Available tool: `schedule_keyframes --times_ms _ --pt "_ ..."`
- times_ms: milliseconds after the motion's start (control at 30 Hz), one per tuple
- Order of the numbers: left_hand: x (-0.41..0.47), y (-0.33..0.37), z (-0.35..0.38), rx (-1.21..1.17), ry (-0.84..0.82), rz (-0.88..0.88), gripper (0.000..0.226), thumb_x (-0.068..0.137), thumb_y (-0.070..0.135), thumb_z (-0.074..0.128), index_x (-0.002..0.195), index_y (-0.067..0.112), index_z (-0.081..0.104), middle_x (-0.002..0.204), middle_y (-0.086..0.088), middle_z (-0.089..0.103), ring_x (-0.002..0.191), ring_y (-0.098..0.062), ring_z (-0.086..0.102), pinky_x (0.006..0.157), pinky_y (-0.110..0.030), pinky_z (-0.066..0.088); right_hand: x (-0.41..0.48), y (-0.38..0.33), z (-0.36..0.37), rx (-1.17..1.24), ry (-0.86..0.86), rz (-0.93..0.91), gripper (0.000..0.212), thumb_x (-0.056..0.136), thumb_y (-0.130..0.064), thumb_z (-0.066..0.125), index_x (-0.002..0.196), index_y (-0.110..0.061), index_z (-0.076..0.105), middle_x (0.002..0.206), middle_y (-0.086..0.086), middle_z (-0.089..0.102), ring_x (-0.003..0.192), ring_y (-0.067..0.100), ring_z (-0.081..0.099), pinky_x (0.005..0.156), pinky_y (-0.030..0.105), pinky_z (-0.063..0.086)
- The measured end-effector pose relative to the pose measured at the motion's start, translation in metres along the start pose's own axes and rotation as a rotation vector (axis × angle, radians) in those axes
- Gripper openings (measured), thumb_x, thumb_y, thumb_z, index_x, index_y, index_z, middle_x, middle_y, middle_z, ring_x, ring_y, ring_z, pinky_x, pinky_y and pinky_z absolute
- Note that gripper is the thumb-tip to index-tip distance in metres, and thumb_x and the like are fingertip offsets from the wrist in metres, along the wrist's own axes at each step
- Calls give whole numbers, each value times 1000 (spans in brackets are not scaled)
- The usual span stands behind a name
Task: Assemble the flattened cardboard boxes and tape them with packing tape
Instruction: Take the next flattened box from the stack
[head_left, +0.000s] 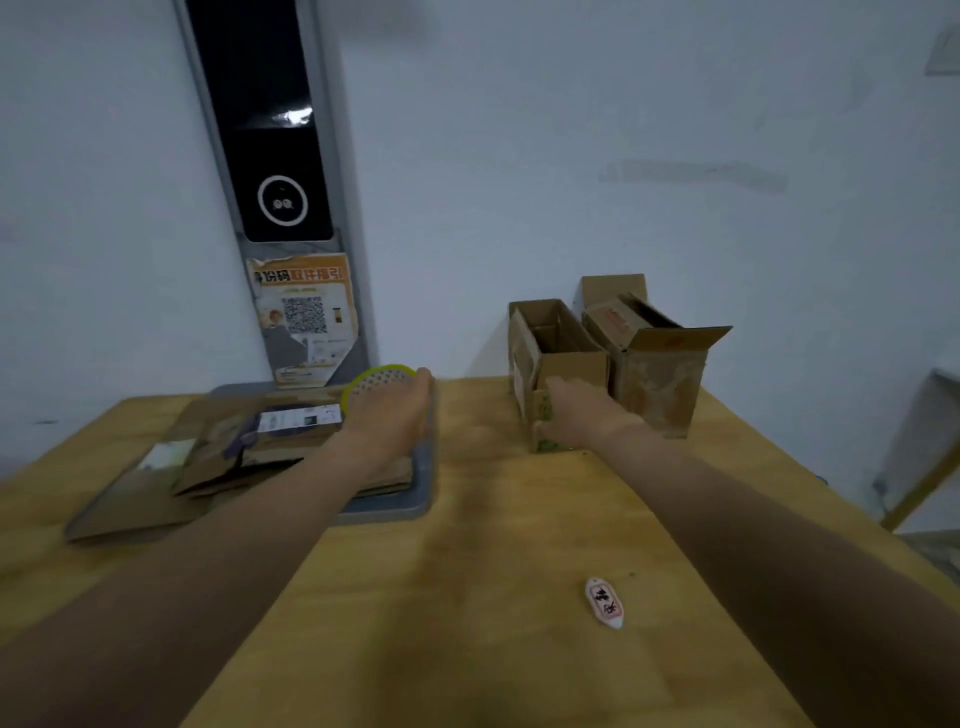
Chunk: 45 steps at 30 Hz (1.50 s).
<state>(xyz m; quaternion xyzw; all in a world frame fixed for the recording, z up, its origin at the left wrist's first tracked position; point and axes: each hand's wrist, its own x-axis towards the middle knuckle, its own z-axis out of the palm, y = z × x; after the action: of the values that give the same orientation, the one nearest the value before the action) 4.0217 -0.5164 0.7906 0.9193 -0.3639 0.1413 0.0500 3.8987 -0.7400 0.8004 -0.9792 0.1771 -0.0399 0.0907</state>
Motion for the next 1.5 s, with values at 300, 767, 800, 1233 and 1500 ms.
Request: schedule_keyframes --times_ms 300,767,800,1233,1500 --pt "-92 -127 -15 134 -42 -207 54 92 33 76 133 14 47 115 -13 68 103 -34 67 81 -47 56 4 -130 30 -88 28 -287 47 99 -35 59 141 -15 50 142 11 55 125 31 56 100 44 51" --pt "-83 -234 39 147 -57 -450 69 75 40 89 123 17 45 112 -9 67 101 -32 68 76 -42 57 101 -232 137 -106 -54 -243 52 98 -39 55 145 -19 40 135 12 57 118 36 57 86 42 52" --pt "-80 -237 45 153 -52 -472 71 74 43 89 122 18 45 111 -9 68 101 -32 69 75 -42 57 106 -233 143 -133 -50 -228 56 99 -43 52 148 -21 36 137 13 56 122 37 55 89 44 51" --pt "-72 -238 59 -36 241 -493 30 82 24 71 107 14 57 94 -11 68 85 -34 65 59 -33 40 118 -221 160 203 91 -162 55 95 -57 58 135 -22 45 132 6 59 119 32 57 89 46 54" --pt "-80 -179 5 -490 420 -555 32 78 31 78 100 34 55 86 9 61 74 -12 59 53 -30 41 69 -192 111 643 374 -129 46 93 -25 71 130 -25 43 134 -2 47 108 19 59 86 41 57"
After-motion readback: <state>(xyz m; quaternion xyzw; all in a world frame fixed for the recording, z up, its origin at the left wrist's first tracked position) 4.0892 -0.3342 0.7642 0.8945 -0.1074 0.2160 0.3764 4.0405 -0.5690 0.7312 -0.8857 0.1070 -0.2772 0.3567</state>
